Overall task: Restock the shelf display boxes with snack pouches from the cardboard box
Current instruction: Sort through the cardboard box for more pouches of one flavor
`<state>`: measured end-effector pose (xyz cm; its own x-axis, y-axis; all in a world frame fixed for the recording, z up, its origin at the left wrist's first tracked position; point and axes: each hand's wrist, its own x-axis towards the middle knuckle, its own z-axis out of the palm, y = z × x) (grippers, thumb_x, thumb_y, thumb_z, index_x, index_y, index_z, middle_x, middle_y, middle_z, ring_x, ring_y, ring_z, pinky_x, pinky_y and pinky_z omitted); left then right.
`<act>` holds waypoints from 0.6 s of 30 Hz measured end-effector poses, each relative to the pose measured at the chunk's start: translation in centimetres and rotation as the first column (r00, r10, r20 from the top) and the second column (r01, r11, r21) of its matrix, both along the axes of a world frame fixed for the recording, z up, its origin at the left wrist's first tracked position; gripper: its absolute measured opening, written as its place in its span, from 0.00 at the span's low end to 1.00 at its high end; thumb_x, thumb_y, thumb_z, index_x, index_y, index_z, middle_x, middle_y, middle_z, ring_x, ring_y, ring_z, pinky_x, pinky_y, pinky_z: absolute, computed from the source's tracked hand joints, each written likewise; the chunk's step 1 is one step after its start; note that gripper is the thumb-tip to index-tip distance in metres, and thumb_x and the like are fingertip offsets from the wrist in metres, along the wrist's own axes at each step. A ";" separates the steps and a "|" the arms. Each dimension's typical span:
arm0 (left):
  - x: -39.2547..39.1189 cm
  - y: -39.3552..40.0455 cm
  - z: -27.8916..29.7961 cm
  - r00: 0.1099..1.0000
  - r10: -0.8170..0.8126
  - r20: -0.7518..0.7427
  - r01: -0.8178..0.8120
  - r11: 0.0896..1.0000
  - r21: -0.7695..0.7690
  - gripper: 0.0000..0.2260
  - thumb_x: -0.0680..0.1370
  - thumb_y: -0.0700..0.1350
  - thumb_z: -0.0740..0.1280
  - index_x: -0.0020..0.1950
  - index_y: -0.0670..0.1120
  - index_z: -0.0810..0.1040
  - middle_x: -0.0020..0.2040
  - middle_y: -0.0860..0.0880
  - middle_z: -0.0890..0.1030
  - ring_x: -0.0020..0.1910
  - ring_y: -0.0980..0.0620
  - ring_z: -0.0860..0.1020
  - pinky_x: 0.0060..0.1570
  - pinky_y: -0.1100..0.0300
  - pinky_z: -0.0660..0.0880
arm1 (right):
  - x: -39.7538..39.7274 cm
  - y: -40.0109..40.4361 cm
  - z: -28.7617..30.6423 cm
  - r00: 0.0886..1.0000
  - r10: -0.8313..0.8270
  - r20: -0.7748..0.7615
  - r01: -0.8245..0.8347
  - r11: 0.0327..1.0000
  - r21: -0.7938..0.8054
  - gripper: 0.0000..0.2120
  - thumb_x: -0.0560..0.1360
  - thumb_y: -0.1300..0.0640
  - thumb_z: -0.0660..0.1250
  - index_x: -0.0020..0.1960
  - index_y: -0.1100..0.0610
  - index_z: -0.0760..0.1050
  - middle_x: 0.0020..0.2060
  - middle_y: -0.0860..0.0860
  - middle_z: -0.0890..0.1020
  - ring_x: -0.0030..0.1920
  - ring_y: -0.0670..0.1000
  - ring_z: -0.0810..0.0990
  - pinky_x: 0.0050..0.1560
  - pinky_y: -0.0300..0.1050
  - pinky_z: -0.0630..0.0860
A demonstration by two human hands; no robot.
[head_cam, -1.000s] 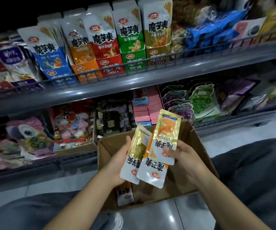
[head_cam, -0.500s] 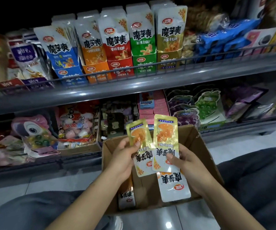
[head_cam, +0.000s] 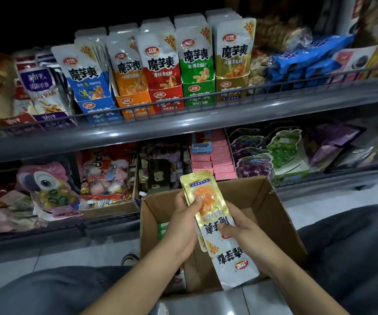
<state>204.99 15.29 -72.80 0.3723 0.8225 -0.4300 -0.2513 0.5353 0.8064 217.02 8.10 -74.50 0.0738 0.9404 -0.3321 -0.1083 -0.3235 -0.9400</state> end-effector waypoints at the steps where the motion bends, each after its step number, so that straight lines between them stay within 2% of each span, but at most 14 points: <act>1: 0.2 -0.1 0.2 1.000 0.008 0.017 -0.008 1.000 0.005 0.09 0.81 0.39 0.59 0.61 0.46 0.69 0.54 0.40 0.80 0.47 0.45 0.80 0.47 0.50 0.78 | -0.2 0.1 0.1 1.000 -0.020 -0.014 0.021 1.000 0.016 0.22 0.79 0.62 0.60 0.65 0.39 0.67 0.54 0.43 0.82 0.55 0.45 0.81 0.60 0.47 0.75; 3: 0.4 -0.3 0.6 0.999 -0.008 0.047 0.007 1.000 0.026 0.11 0.82 0.38 0.57 0.62 0.48 0.71 0.53 0.43 0.81 0.46 0.47 0.81 0.43 0.54 0.79 | -0.6 0.4 0.1 0.998 -0.066 -0.013 0.066 0.996 0.068 0.19 0.80 0.56 0.61 0.67 0.39 0.65 0.56 0.43 0.81 0.55 0.46 0.81 0.61 0.51 0.75; 5: 0.6 -0.3 0.9 0.997 -0.039 0.062 0.037 0.999 0.032 0.13 0.82 0.39 0.56 0.64 0.51 0.71 0.55 0.43 0.82 0.48 0.47 0.82 0.44 0.53 0.80 | -0.9 0.7 0.2 0.994 -0.108 0.002 0.107 0.988 0.111 0.19 0.79 0.53 0.62 0.67 0.39 0.64 0.56 0.44 0.82 0.55 0.48 0.82 0.59 0.56 0.76; 8: 0.6 -0.1 1.3 0.996 -0.073 0.054 0.072 0.997 0.017 0.15 0.83 0.40 0.55 0.65 0.53 0.72 0.55 0.45 0.83 0.52 0.44 0.82 0.52 0.47 0.77 | -0.8 1.2 0.4 0.987 -0.143 -0.072 0.152 0.979 0.133 0.21 0.79 0.57 0.63 0.66 0.39 0.64 0.54 0.47 0.83 0.52 0.52 0.83 0.55 0.58 0.78; 13: 0.5 0.9 1.9 0.983 -0.152 0.102 0.155 0.988 -0.020 0.16 0.82 0.40 0.56 0.67 0.55 0.68 0.57 0.46 0.82 0.51 0.47 0.82 0.50 0.48 0.77 | 0.1 2.2 1.0 0.950 -0.230 -0.213 0.253 0.963 0.089 0.21 0.77 0.61 0.64 0.65 0.42 0.65 0.53 0.55 0.83 0.48 0.58 0.83 0.46 0.55 0.79; 16: 0.3 1.4 2.5 0.959 -0.271 0.080 0.280 0.950 -0.139 0.14 0.83 0.44 0.55 0.66 0.43 0.72 0.58 0.40 0.80 0.54 0.42 0.79 0.56 0.46 0.74 | 0.6 2.8 1.7 0.943 -0.259 -0.207 0.284 0.954 0.100 0.21 0.77 0.62 0.64 0.63 0.41 0.65 0.51 0.53 0.84 0.45 0.56 0.84 0.40 0.49 0.79; 18: 0.2 1.6 2.8 0.943 -0.325 0.072 0.332 0.924 -0.188 0.14 0.82 0.45 0.55 0.64 0.42 0.74 0.57 0.39 0.80 0.53 0.41 0.79 0.57 0.45 0.73 | 1.0 3.3 2.3 0.947 -0.268 -0.177 0.292 0.948 0.125 0.21 0.77 0.63 0.65 0.63 0.42 0.66 0.48 0.49 0.84 0.44 0.54 0.84 0.39 0.46 0.80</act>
<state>205.16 16.92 -69.96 0.6267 0.5533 -0.5488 -0.0634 0.7381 0.6717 217.98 11.40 -72.24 0.2997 0.9284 -0.2195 -0.3234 -0.1176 -0.9389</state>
